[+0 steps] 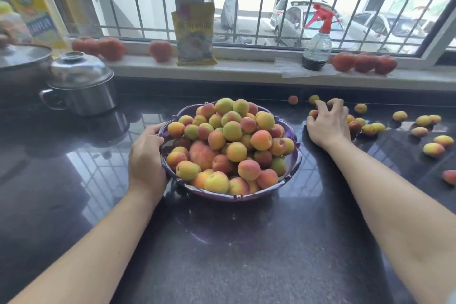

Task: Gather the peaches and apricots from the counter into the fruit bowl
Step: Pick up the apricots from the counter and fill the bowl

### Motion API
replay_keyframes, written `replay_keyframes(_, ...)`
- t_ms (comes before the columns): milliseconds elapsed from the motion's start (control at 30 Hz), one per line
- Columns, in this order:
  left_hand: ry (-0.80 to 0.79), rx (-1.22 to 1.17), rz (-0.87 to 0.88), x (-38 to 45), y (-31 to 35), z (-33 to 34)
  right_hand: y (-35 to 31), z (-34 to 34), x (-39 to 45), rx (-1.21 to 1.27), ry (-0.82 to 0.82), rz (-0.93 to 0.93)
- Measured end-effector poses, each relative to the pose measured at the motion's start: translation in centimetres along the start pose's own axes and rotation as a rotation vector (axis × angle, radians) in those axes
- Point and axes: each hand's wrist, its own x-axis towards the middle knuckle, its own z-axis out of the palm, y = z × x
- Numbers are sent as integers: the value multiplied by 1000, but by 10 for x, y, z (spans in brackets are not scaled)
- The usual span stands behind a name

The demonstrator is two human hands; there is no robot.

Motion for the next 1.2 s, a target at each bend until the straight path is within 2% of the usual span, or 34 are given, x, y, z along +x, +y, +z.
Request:
replay_keyframes(133, -2, 6, -22, -2, 2, -1, 5, 4, 7, -7, -135, -7)
replay_keyframes(267, -5, 43, -9, 4, -2, -6, 4, 1, 3, 79, -46, -42)
replay_keyframes(333, -7, 63, 1, 4, -2, -7, 1, -8, -6, 227, -70, -28)
replay_keyframes(433, -3, 62, 2, 3, -2, -7, -12, -33, -35, 609, -79, 29)
replay_keyframes(567, 7, 80, 5, 3, -1, -5, -45, -88, -104, 843, 66, -141)
replay_keyframes(667, -1, 100, 9, 2, -1, -6, -70, -109, -148, 817, 70, -375)
replay_keyframes(800, -9, 100, 17, 3, -3, -8, -83, -94, -168, 713, 82, -490)
replay_keyframes(933, -5, 121, 18, 4, -3, -7, -74, -88, -171, 734, 127, -527)
replay_keyframes(1067, -3, 96, 19, 2, -1, -5, -76, -89, -177, 797, 123, -453)
replay_keyframes(1200, 7, 105, 13, 0, 1, -3, -80, -90, -184, 855, 121, -471)
